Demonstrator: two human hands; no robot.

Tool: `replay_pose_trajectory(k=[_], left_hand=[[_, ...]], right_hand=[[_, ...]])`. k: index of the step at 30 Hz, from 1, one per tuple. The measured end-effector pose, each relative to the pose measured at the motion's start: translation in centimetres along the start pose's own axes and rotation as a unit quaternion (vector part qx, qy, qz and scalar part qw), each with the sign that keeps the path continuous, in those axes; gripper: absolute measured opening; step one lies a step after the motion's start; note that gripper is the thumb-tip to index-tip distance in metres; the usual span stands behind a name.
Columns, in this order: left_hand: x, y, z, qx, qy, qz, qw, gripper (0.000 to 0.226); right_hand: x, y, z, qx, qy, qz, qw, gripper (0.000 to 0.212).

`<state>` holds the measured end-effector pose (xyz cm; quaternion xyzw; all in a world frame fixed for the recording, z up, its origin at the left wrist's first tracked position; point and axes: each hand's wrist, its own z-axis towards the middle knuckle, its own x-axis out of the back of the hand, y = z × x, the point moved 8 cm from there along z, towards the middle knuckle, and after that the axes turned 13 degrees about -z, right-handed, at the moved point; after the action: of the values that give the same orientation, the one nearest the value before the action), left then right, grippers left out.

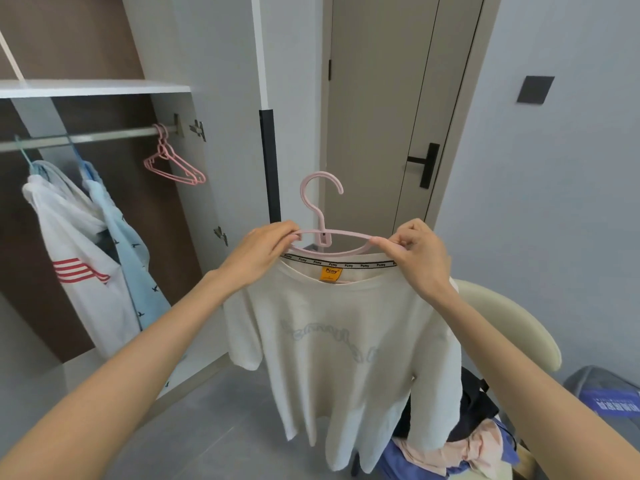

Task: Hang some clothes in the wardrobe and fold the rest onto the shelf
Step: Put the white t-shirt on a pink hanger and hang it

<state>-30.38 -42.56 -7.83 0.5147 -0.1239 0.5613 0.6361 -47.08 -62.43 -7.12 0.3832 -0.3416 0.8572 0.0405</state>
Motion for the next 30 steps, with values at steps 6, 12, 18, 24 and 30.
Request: replay_pose_trajectory(k=[6,12,18,24,30], left_hand=[[1.0,-1.0,-0.6,0.017,0.069,0.033,0.997,0.021],[3.5,-4.1,-2.2,0.079,0.149,0.057,0.984,0.019],[5.2,-5.6,-3.0,0.091,0.135,0.057,0.985,0.018],[7.5,-7.1,-4.4,0.083,0.179,0.157,0.968,0.018],[8.5,-9.5,-6.7,0.143,0.173,0.140,0.964,0.029]], right_hand=[[-1.7,1.9,0.1,0.064,-0.036,0.041,0.997,0.013],[-4.3,7.8,-1.6,-0.028,-0.039,0.016,0.999,0.016],[-5.0,4.9,-1.8,0.054,-0.021,-0.010,0.998,0.024],[-6.5,2.0,-1.1,0.149,-0.142,-0.033,0.978,0.030],[-5.9,0.6,0.5,0.080,-0.067,0.013,0.994,0.026]])
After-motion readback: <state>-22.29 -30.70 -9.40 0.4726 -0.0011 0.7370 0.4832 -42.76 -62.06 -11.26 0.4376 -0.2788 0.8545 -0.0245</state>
